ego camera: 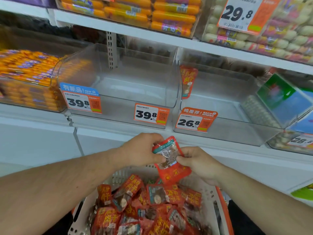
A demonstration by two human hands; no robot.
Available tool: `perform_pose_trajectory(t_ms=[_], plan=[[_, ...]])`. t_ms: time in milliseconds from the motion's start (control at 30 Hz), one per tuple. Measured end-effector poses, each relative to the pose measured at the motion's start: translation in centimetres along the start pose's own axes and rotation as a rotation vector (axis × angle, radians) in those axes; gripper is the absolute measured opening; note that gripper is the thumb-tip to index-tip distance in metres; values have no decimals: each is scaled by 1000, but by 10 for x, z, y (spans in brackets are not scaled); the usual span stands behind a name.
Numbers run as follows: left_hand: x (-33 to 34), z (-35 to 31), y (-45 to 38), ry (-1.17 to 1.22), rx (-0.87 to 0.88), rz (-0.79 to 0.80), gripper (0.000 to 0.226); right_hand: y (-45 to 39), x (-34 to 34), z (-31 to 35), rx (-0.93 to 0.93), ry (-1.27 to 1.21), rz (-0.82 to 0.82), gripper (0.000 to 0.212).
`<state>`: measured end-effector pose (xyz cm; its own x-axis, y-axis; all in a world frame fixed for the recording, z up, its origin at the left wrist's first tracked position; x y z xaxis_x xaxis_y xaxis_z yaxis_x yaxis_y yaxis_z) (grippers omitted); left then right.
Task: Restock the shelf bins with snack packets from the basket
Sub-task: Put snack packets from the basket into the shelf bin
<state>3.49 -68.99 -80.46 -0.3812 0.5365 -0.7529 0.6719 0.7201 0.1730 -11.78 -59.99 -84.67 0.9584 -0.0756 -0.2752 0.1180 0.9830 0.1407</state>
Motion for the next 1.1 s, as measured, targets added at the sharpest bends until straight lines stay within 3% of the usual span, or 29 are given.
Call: perform_pose_trajectory(t_ms=[67, 167, 267, 367, 500, 633, 667, 733, 833, 900, 967, 1033, 1100], plan=[[-2, -3, 0, 78, -5, -32, 23, 6, 4, 2, 32, -81, -31, 19], [-12, -8, 5, 16, 47, -129, 30, 11, -1, 7, 44, 47, -210, 24], [-29, -26, 20, -95, 373, -361, 10, 26, -11, 11, 182, -213, -456, 26], [-32, -39, 36, -131, 632, -481, 9, 38, 2, 25, 357, -589, -337, 44], [-25, -46, 42, -273, 760, -649, 14, 39, 11, 45, 236, -789, -274, 43], [-18, -49, 42, -341, 818, -642, 13, 34, 15, 61, 94, -782, -297, 27], [-17, -47, 41, -319, 814, -601, 14, 33, 15, 63, 66, -711, -298, 23], [-19, -42, 39, -178, 744, -451, 40, 32, 11, 69, -14, -570, -308, 19], [-34, -32, 39, 218, 474, -304, 65, 33, -2, 81, -125, -423, -395, 14], [-39, -27, 38, 523, 265, -235, 62, 33, -9, 90, -187, -376, -427, 14], [-32, -27, 33, 713, 36, -29, 58, 32, -11, 98, -238, -349, -426, 17], [-25, -35, 32, 679, -46, 87, 31, 30, -10, 104, -267, -329, -419, 17], [-25, -40, 32, 676, -47, 61, 18, 29, -10, 107, -266, -345, -415, 14]])
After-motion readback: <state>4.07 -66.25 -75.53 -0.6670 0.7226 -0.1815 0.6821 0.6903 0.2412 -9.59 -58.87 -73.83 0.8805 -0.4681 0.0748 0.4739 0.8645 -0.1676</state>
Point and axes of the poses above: each hand's wrist, its own y-axis away from the middle knuckle, its own x-axis out of the palm, z = x × y, the point moved 5 cm from there along -y, towards the middle knuckle, and after that the axes turned 14 degrees about -x, right-handed, at the moved point
